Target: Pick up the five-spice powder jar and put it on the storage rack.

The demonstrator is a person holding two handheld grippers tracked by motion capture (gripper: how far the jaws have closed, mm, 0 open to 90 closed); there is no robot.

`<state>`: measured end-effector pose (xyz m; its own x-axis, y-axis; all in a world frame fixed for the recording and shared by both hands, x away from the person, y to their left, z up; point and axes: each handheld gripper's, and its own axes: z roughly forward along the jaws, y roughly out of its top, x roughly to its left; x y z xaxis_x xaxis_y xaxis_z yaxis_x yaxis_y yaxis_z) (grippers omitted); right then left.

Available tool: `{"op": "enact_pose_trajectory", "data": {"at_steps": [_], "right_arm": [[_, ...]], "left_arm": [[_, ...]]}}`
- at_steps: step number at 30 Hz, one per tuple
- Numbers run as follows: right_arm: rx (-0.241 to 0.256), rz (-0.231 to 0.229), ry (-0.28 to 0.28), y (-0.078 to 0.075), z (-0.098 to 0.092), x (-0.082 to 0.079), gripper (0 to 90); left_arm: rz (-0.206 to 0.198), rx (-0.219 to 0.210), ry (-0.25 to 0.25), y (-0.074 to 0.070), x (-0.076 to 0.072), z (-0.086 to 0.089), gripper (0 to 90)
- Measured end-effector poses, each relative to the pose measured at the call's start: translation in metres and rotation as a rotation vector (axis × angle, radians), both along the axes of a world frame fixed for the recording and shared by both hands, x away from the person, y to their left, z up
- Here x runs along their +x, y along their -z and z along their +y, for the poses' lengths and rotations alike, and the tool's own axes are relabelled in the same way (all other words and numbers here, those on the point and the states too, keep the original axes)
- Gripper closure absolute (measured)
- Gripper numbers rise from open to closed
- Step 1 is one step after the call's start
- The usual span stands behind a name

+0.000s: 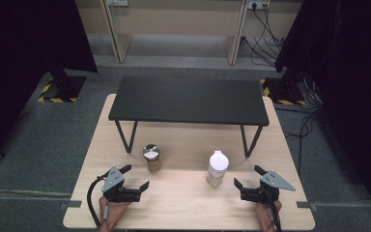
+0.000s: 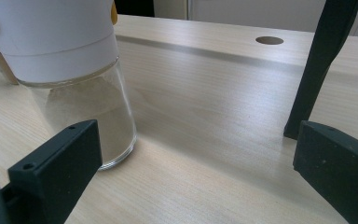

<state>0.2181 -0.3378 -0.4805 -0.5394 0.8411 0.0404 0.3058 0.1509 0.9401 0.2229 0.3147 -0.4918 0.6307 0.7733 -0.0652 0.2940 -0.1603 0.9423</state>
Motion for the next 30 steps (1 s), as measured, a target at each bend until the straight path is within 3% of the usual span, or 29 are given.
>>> {"op": "enact_pose_trajectory", "data": {"at_steps": [30], "right_arm": [[0.024, -0.012, -0.004, 0.0027, -0.0036, -0.0009, 1.1]], "left_arm": [[-0.001, -0.025, 0.002, 0.0025, 0.0007, 0.003, 3.0]]}}
